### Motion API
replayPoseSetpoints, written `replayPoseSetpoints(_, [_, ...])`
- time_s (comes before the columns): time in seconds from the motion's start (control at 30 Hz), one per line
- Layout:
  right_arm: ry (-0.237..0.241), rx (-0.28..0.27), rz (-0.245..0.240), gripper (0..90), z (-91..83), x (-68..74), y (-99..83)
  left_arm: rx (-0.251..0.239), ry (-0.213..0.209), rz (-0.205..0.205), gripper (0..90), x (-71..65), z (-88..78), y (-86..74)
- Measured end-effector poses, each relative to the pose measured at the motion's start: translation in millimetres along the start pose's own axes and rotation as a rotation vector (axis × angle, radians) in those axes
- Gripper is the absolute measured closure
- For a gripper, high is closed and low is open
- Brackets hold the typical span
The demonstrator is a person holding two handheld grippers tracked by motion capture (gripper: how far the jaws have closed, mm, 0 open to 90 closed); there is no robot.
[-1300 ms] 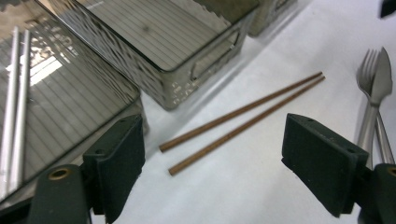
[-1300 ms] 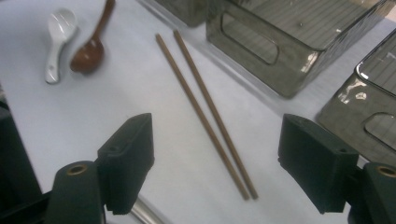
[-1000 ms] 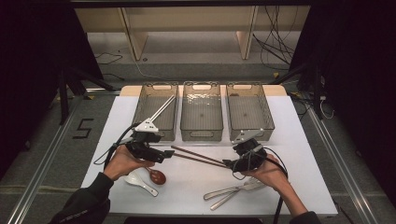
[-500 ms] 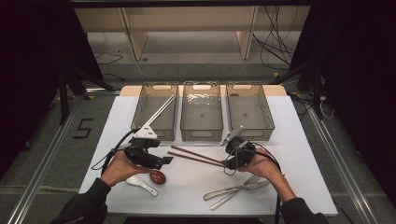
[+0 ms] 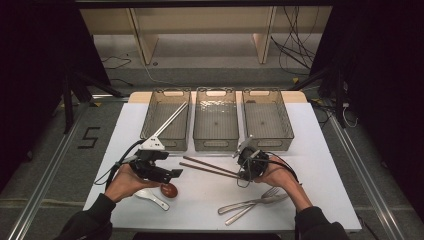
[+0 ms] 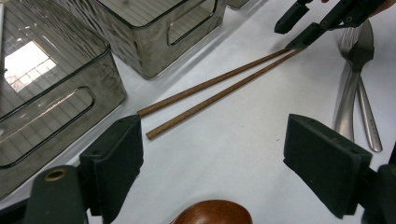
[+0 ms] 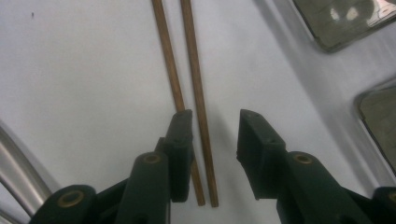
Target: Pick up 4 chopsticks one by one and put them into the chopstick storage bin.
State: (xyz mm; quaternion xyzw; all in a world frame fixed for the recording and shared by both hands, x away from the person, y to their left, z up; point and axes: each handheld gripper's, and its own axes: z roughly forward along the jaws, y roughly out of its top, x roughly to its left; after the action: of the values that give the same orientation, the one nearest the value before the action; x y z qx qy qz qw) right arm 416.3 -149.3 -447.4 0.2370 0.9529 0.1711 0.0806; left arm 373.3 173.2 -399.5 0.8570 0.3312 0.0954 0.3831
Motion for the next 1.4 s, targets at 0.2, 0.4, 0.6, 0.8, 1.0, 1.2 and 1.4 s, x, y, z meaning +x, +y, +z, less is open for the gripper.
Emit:
replayPoseSetpoints(0.2, [-0.004,0.045,-0.013,70.3,6.9,0.5,1.6,-0.001,0.0,0.002,19.2,-0.3,-0.5,0.3])
replayPoseSetpoints(0.4, [0.003,0.067,-0.037,74.3,11.4,-0.4,4.3,-0.001,-0.001,0.0,19.2,0.0,0.1,0.2])
replayPoseSetpoints(0.6, [0.004,0.109,-0.064,79.4,14.1,1.9,9.3,0.004,-0.003,0.003,19.2,0.6,0.8,-0.3])
replayPoseSetpoints(0.8, [0.004,0.147,-0.077,85.4,14.9,6.2,13.4,0.007,0.004,-0.001,19.3,1.9,1.9,-2.0])
replayPoseSetpoints(1.0, [0.008,0.186,-0.089,86.4,12.8,7.5,12.4,0.006,0.006,-0.004,19.5,1.6,2.2,-2.7])
replayPoseSetpoints(1.2, [0.009,0.215,-0.113,86.3,11.3,6.9,9.9,0.007,0.007,0.0,19.6,1.4,2.4,-2.3])
replayPoseSetpoints(1.4, [0.001,0.224,-0.093,84.9,12.5,7.9,11.1,0.019,0.005,0.01,20.0,0.4,4.3,-2.4])
